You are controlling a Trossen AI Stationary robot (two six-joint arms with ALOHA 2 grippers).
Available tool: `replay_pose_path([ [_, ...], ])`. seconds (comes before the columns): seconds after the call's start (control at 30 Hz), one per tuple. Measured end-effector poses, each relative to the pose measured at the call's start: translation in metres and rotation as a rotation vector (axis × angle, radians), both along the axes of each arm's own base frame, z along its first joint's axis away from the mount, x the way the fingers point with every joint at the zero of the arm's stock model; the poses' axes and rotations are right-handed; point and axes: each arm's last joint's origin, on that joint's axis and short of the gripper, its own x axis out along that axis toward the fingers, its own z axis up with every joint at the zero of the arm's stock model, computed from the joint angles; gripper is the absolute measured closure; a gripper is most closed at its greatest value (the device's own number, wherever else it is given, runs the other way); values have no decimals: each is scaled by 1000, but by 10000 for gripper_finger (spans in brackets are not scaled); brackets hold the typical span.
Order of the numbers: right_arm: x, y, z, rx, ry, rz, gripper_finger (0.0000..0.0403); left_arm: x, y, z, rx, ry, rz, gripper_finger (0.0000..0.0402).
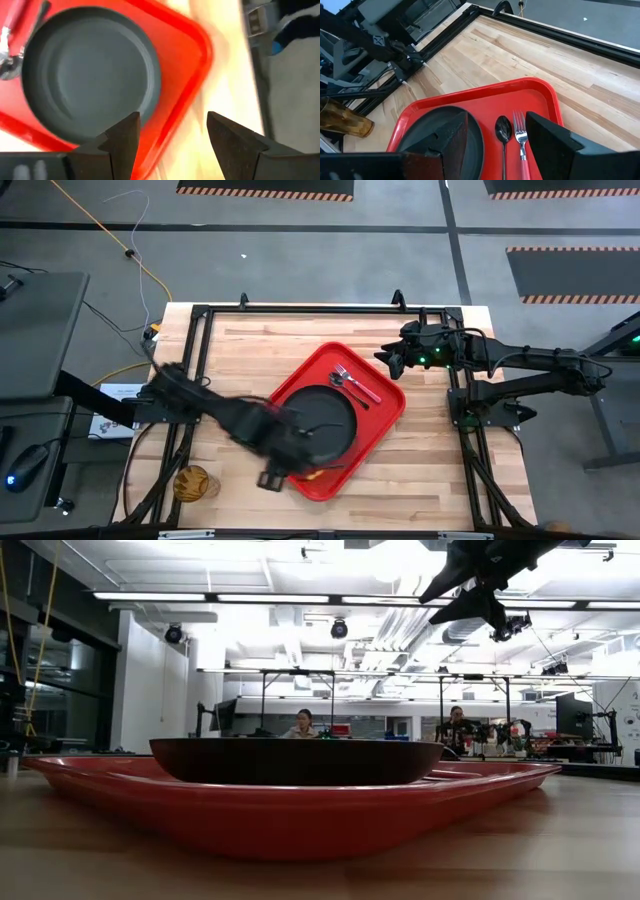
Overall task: Pick and place plate/cup/fork/spoon on tray
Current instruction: Put the brown cup on the left side of the serving tray
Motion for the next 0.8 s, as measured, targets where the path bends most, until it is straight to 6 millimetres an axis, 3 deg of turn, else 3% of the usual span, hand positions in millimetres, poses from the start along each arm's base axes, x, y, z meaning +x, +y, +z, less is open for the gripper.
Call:
replay_pose_path([
  [0.17,0,0,0,0,2,0,210,-60,-12,19,11,49,-62,188],
  [0.43,-2,0,-3,6,35,0,210,-140,-43,4,-41,232,-280,188],
  [0.63,-2,0,-4,8,46,0,210,-174,-61,-21,20,321,-308,188],
  [0.8,-2,0,-4,9,46,0,210,-181,-63,-44,126,327,-289,188],
])
